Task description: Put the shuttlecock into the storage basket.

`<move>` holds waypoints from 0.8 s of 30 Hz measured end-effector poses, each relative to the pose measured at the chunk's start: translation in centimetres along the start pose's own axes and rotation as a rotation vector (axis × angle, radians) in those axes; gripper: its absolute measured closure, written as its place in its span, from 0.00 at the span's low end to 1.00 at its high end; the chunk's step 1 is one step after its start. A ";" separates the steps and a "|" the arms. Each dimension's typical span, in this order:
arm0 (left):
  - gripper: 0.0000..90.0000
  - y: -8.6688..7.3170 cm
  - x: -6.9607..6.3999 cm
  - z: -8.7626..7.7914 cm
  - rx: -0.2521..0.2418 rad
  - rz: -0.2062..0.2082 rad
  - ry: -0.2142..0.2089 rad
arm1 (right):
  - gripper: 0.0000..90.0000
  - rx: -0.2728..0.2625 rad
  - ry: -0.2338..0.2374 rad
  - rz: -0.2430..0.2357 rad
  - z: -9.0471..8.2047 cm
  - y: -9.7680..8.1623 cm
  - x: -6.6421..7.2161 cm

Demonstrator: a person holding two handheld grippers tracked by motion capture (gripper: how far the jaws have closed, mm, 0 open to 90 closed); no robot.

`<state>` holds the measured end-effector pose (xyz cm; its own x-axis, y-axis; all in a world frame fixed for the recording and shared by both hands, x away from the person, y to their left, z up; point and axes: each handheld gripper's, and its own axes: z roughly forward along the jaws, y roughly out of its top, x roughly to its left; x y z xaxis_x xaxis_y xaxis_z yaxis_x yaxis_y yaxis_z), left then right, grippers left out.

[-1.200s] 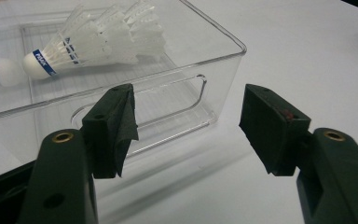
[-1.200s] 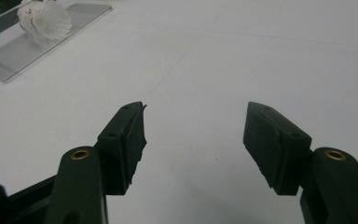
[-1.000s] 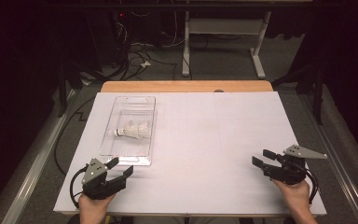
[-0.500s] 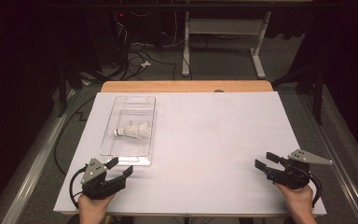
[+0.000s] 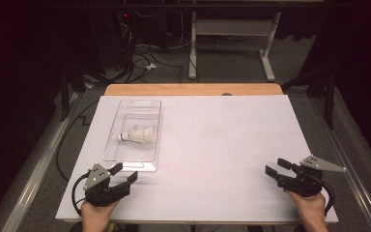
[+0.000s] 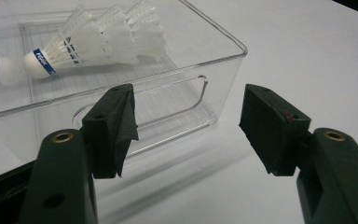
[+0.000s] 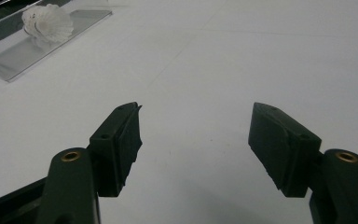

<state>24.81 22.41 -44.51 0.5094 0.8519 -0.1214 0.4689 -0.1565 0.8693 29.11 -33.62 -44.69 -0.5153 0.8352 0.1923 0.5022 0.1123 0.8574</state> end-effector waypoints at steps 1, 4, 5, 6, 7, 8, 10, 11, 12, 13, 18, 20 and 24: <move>0.41 0.0 0.0 0.0 0.000 0.000 0.000 | 0.38 0.002 0.000 0.000 0.0 0.0 0.0; 0.41 0.0 0.0 0.0 0.001 -0.002 -0.002 | 0.38 0.000 0.003 -0.002 0.1 0.0 0.0; 0.41 0.0 0.0 0.0 0.002 -0.001 -0.003 | 0.37 -0.002 0.002 0.002 0.1 0.0 -0.1; 0.41 0.0 0.0 0.0 0.004 -0.001 -0.004 | 0.37 -0.005 0.002 0.002 0.1 0.0 -0.1; 0.41 0.0 0.0 0.1 0.005 -0.002 -0.006 | 0.37 -0.007 0.001 0.003 0.1 0.0 -0.1; 0.41 0.0 0.0 0.1 0.007 -0.003 -0.007 | 0.37 -0.009 0.001 0.006 0.0 0.0 -0.1; 0.41 0.0 0.0 0.1 0.009 -0.004 -0.009 | 0.36 -0.014 0.004 0.006 0.0 0.0 -0.1; 0.41 0.0 0.0 0.1 0.013 -0.004 -0.008 | 0.36 -0.016 0.004 0.005 -0.1 0.0 -0.1; 0.40 0.0 0.0 0.1 0.014 -0.003 -0.008 | 0.36 -0.016 0.004 0.004 -0.1 0.0 -0.1; 0.40 0.0 0.0 0.1 0.014 -0.003 -0.008 | 0.36 -0.015 0.005 0.003 0.0 0.0 -0.1; 0.40 0.0 0.0 0.2 0.015 -0.003 -0.007 | 0.35 -0.014 0.008 0.006 0.0 0.0 -0.1; 0.40 0.0 0.0 0.1 0.014 -0.004 -0.007 | 0.35 -0.013 0.008 0.004 0.0 0.0 -0.1; 0.40 0.0 0.0 0.1 0.012 -0.006 -0.008 | 0.35 -0.012 0.009 0.002 0.1 0.0 -0.1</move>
<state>24.91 22.39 -44.60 0.5118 0.8491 -0.1307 0.4810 -0.1571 0.8625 29.21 -33.64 -44.72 -0.5201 0.8307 0.1985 0.4948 0.1037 0.8628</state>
